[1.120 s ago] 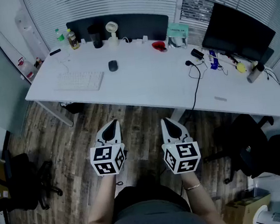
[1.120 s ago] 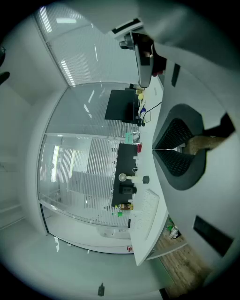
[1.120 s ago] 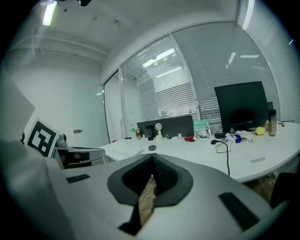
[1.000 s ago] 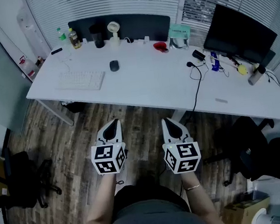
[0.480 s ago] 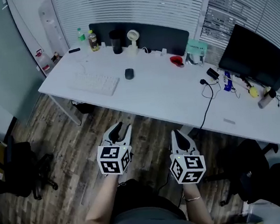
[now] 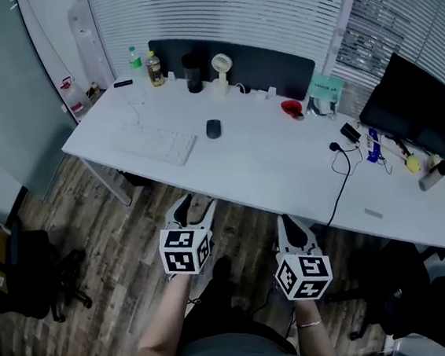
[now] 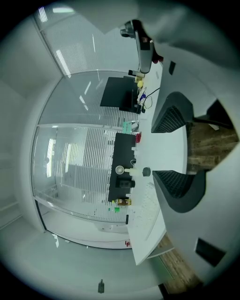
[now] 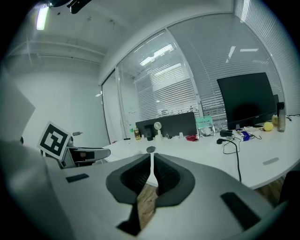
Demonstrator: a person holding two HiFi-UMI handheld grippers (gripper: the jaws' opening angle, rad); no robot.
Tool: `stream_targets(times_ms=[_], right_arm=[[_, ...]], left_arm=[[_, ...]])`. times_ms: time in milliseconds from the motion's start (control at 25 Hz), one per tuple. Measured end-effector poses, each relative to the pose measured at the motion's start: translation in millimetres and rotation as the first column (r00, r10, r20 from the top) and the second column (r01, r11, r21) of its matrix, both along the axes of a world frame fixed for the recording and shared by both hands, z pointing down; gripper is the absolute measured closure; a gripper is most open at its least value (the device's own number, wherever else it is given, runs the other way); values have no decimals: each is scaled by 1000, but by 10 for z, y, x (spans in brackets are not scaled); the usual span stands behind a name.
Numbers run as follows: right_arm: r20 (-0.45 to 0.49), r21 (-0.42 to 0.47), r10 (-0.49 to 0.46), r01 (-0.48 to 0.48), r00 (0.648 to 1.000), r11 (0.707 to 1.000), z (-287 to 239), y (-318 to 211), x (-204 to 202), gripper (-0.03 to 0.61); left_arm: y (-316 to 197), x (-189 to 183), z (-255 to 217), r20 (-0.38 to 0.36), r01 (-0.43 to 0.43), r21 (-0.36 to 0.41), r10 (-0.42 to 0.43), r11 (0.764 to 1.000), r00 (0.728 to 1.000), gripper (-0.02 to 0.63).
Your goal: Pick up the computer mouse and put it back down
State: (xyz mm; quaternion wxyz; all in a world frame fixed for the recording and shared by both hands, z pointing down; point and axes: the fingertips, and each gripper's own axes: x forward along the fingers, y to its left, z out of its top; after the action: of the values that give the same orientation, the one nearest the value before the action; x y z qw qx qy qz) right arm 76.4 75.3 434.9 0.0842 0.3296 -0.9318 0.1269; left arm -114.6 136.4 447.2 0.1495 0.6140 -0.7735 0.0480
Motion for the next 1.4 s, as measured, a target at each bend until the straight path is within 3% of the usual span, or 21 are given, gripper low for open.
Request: stream_targets(times_ms=[720,1400], right_arm=[[-38,-28,61,-62,997,998,-22,-1314,-1071,555],[-56,-42,73,-75,996,996,-4,-1844,-1399,558]], left_arm=[[-1480,-1208,263,-8,-30,-76,29,997,1000,345],[-2139,-1512,533,-30,-42,-131,38,990,999,327]])
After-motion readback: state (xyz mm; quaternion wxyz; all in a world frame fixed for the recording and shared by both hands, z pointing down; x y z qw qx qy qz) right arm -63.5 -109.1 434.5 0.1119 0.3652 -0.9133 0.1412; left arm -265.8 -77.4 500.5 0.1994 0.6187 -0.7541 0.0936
